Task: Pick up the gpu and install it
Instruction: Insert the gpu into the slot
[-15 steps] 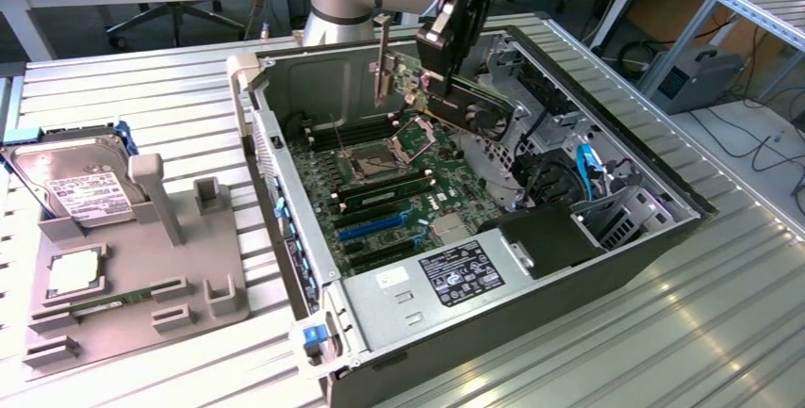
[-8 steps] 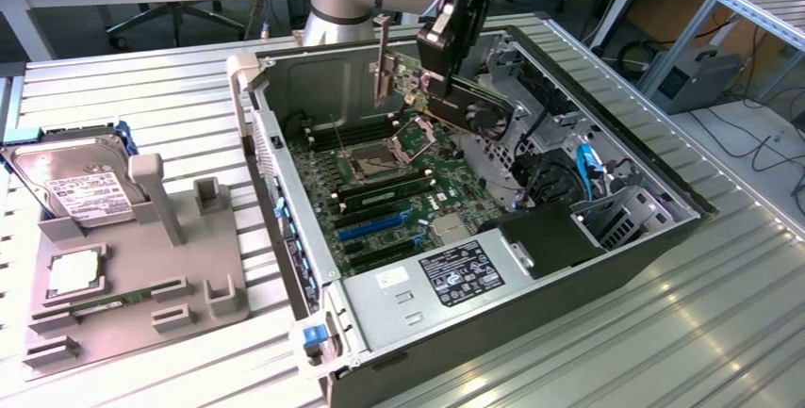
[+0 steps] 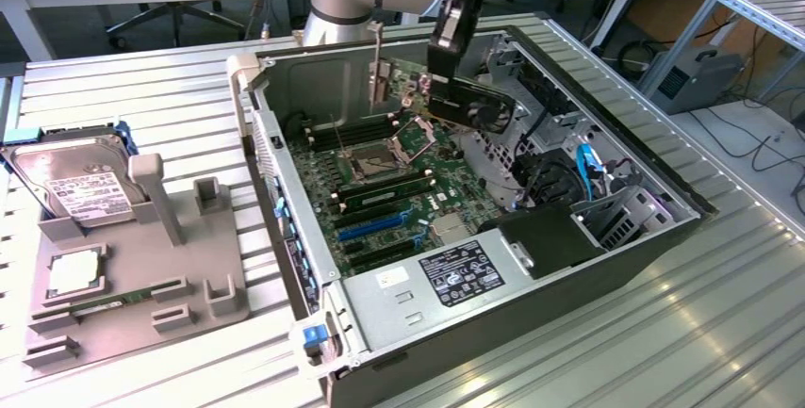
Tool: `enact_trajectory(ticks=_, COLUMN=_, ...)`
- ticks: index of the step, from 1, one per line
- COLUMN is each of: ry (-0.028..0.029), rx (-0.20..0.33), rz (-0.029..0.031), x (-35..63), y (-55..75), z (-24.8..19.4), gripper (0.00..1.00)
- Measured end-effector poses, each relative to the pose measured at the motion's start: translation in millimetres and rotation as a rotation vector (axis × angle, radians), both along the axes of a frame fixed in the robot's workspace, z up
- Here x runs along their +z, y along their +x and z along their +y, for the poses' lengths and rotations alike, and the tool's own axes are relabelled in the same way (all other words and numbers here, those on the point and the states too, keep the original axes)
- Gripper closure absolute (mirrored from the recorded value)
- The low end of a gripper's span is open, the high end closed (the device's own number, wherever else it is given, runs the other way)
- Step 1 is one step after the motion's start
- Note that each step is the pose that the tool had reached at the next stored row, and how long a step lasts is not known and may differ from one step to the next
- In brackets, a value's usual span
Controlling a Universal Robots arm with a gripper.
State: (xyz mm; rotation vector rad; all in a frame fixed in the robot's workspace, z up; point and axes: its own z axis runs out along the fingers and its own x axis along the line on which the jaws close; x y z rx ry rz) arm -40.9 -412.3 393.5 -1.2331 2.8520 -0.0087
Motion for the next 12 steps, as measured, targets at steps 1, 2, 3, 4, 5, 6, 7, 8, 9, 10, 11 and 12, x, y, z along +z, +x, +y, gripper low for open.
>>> enact_trajectory(ticks=1, ry=0.0, rx=0.033, rz=0.0, x=-0.3, y=0.0, z=0.0, gripper=0.73)
enact_trajectory(ticks=2, ry=0.0, rx=0.062, rz=0.0, x=-0.5, y=0.0, z=0.0, gripper=0.73)
enact_trajectory(ticks=3, ry=0.0, rx=0.092, rz=0.0, x=-0.7, y=0.0, z=0.0, gripper=0.73)
enact_trajectory(ticks=4, ry=0.0, rx=0.127, rz=0.0, x=-1.0, y=0.0, z=0.0, gripper=0.73)
enact_trajectory(ticks=5, ry=0.0, rx=0.149, rz=0.0, x=-1.1, y=0.0, z=0.0, gripper=0.73)
enact_trajectory(ticks=6, ry=0.0, rx=0.165, rz=0.0, x=-1.2, y=0.0, z=0.0, gripper=0.73)
enact_trajectory(ticks=7, ry=0.0, rx=0.181, rz=0.0, x=-1.3, y=0.0, z=0.0, gripper=0.73)
enact_trajectory(ticks=8, ry=0.0, rx=0.196, rz=0.0, x=-1.4, y=0.0, z=0.0, gripper=0.73)
enact_trajectory(ticks=9, ry=0.0001, rx=0.219, rz=0.0, x=-1.6, y=0.0, z=0.0, gripper=0.73)
enact_trajectory(ticks=10, ry=0.0, rx=0.237, rz=0.0, x=-1.7, y=0.0, z=0.0, gripper=0.73)
enact_trajectory(ticks=11, ry=0.0, rx=0.254, rz=0.0, x=-1.8, y=0.0, z=0.0, gripper=0.73)
enact_trajectory(ticks=12, ry=0.0, rx=0.269, rz=0.0, x=-1.9, y=0.0, z=0.0, gripper=0.73)
